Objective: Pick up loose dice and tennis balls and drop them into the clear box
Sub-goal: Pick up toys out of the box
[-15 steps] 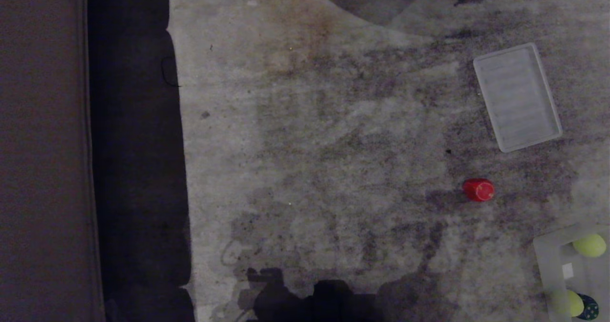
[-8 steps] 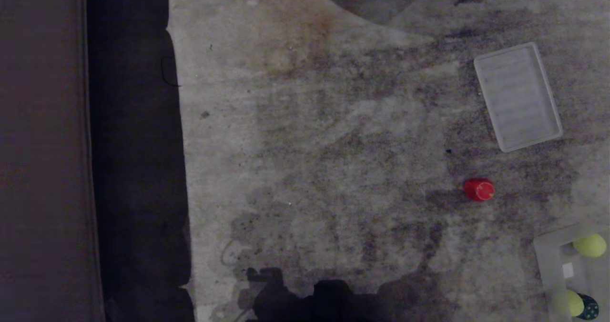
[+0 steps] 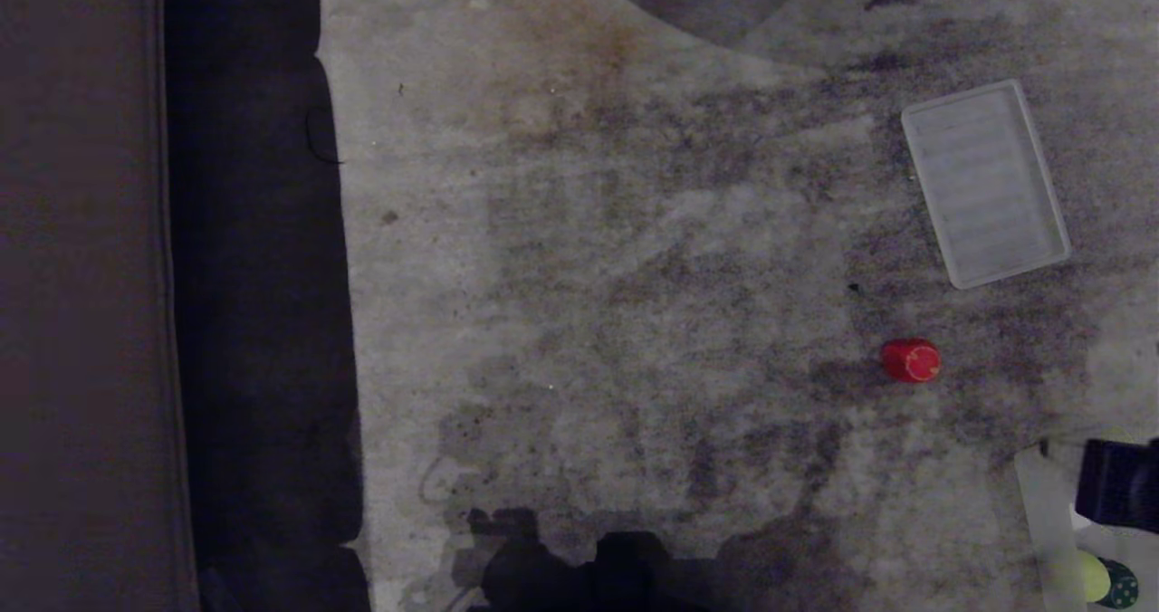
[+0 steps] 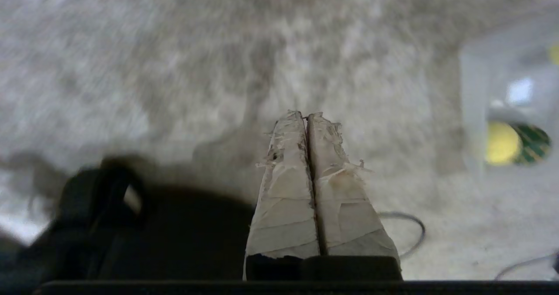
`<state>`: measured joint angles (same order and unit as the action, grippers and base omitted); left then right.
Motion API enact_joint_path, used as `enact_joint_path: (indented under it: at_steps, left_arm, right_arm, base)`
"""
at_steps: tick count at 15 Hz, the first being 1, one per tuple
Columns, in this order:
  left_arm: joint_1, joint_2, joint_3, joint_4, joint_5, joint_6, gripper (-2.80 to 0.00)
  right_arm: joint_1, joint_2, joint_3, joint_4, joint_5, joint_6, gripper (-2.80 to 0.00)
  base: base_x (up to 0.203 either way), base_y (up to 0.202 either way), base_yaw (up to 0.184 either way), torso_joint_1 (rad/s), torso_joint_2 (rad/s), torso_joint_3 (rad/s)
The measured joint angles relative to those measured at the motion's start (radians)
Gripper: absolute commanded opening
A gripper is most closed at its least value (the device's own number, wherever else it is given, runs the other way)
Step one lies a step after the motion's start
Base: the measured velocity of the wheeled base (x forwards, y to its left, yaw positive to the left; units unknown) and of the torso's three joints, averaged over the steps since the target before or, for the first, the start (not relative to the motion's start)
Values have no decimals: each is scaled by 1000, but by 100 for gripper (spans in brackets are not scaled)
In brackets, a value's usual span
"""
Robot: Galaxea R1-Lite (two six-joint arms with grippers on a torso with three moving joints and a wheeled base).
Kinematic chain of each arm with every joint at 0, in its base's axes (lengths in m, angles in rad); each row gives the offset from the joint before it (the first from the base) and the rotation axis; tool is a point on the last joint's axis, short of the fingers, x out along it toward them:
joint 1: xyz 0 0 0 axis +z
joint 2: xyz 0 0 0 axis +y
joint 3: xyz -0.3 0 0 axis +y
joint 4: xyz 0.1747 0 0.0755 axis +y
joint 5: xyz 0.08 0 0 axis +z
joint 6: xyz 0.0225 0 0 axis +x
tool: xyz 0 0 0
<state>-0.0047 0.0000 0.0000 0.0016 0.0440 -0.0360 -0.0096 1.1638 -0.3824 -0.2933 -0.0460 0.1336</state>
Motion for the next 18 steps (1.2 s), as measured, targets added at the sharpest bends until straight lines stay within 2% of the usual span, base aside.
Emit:
enact_joint_path:
  at_steps: [2,3,5,8,15,18]
  left_arm:
    - [0,0,0,0,0,0,-280]
    - [0,0,0,0,0,0,-280]
    - [0,0,0,0,0,0,-280]
    - [0,0,0,0,0,0,-280]
    - [0,0,0,0,0,0,-280]
    - [0,0,0,-1,0,0,-280]
  right_arm:
    - [-15,179,-19,-160,-1,4,-280]
    - [-27,256,-30,-215,-2,6,0]
    - [-48,391,-62,-276,-2,31,0]
    - [-65,526,-138,-286,-3,97,0]
    - [-154,723,-220,-358,-2,117,0]
    - [-163,796,-264,-447,27,194,0]
  base:
    - [0,0,0,0,0,0]
    - [0,0,0,0,0,0]
    - [0,0,0,0,0,0]
    - [0,0,0,0,0,0]
    - [0,0,0,0,0,0]
    - [0,0,0,0,0,0]
